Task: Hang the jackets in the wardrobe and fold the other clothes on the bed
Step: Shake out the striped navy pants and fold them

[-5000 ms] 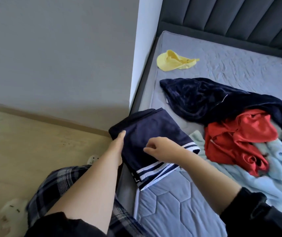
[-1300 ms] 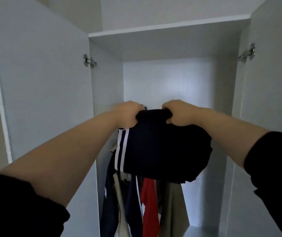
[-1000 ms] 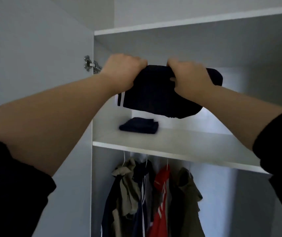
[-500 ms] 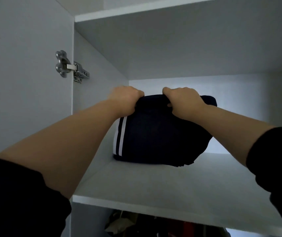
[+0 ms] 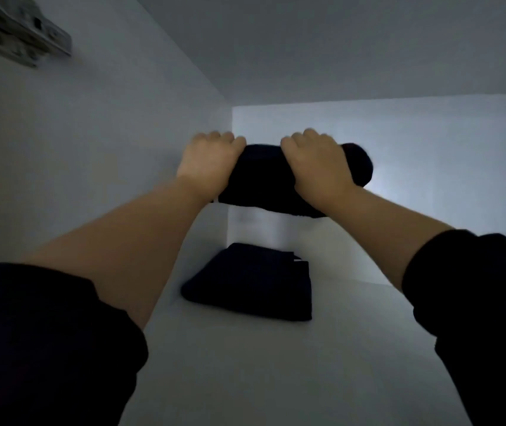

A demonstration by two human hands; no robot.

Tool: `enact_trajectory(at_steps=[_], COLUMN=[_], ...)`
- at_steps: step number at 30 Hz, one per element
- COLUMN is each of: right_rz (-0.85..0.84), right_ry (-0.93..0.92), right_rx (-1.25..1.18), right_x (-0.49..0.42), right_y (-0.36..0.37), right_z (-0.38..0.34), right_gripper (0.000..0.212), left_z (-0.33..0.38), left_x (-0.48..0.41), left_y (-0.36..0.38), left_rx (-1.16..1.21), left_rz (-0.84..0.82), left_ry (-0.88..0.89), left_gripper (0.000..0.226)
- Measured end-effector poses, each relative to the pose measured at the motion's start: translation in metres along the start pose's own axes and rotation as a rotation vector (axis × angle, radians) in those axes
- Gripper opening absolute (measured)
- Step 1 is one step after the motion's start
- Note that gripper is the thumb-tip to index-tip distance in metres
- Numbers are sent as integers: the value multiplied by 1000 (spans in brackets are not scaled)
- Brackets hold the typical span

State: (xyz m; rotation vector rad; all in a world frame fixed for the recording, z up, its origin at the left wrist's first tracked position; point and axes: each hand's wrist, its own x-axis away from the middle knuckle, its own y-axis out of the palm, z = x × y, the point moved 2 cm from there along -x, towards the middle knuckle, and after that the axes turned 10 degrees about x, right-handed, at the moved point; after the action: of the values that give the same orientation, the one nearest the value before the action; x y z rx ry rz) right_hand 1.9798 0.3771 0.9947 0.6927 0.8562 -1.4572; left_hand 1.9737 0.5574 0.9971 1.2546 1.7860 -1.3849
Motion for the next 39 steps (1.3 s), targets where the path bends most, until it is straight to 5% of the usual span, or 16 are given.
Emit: enact_trajectory(at_steps=[3, 8, 12, 15, 17, 20, 26, 32, 39], right_rz=[-144, -629, -827, -476, -715, -1091, -981, -1187, -1091], right_ry=[-156, -356, -51, 398, 301, 115, 153, -41, 18], right_rx=[-114, -250, -811, -748, -512, -518, -504, -489, -243], right_x=[50, 129, 84, 65, 89, 124, 120, 116, 131], right_y=[43, 86, 104, 128, 148, 173, 171, 112, -35], right_z=[-50, -120, -91, -70, -87, -114, -116, -97, -16], right_gripper=[31, 31, 33, 32, 42, 53, 53, 65, 66], left_z=[10, 37, 30, 27, 24, 24, 22, 39, 88], left_x=[43, 123, 130, 140, 144, 142, 143, 154, 163], left_y=[65, 151, 156, 156, 158, 163, 168, 125, 4], left_rx=[-78, -148, -81, 33, 71, 118, 168, 212, 264], left_rz=[-306, -745, -672, -633, -613, -665, -769, -869, -650], left_ry=[-61, -44, 14, 87, 53, -39, -103, -137, 6], left_gripper=[34, 28, 42, 52, 54, 68, 76, 72, 70])
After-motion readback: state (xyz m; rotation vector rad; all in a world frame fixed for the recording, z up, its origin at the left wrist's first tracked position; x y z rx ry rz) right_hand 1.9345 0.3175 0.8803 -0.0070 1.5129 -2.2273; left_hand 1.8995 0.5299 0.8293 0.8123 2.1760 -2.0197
